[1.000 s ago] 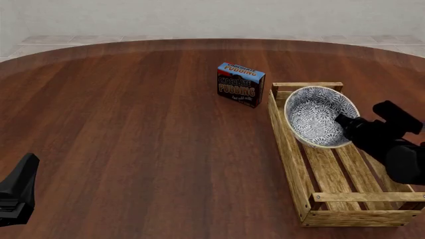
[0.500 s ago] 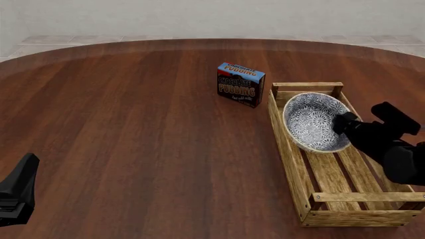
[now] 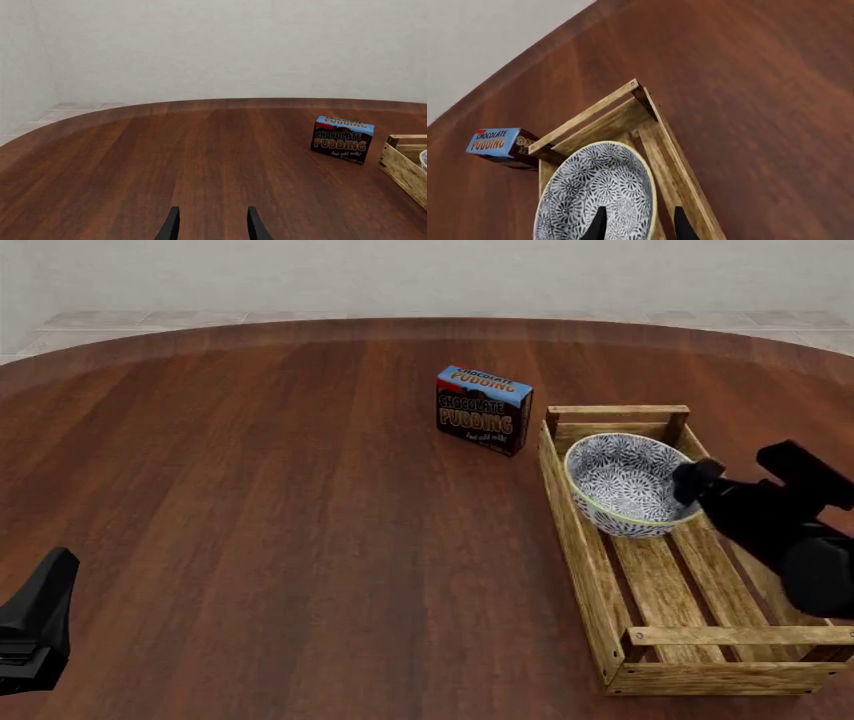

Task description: Pick up the bowl on the left and put it in the tray.

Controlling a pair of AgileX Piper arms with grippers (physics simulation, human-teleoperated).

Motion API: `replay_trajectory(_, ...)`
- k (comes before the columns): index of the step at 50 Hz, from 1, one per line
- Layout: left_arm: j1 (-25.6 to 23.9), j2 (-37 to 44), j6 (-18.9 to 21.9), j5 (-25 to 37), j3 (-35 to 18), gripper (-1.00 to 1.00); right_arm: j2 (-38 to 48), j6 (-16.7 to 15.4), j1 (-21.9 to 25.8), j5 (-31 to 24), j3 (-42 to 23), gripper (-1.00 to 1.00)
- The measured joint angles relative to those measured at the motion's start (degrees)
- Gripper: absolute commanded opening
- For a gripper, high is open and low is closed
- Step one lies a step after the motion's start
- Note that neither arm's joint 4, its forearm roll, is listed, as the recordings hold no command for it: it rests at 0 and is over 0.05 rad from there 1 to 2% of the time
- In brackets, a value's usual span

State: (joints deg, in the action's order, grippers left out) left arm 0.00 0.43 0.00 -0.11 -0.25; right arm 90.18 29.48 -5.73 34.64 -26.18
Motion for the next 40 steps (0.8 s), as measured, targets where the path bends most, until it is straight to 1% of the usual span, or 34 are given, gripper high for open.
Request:
replay_trajectory(11, 0.00, 0.00, 0.00, 0.00, 0.00, 1.00, -10.02, -0.58, 1.55, -3.80, 2.99, 1.00)
replay_trajectory(19, 0.00, 0.00, 0.00, 0.00, 0.00, 1.00, -19.60, -1.51, 2.95, -8.57, 4.81, 1.00)
replay_trajectory(24, 0.00, 0.00, 0.00, 0.00, 0.00, 1.00, -26.33, -2.64, 3.87, -12.21, 5.66, 1.00)
replay_trajectory(31, 0.00, 0.00, 0.00, 0.00, 0.00, 1.00, -34.13, -6.14, 5.72, -15.90, 6.71, 1.00)
replay_trajectory(40, 0.00, 0.00, 0.00, 0.00, 0.00, 1.00, -39.64, -11.05, 12.74, -16.22, 8.91, 1.00)
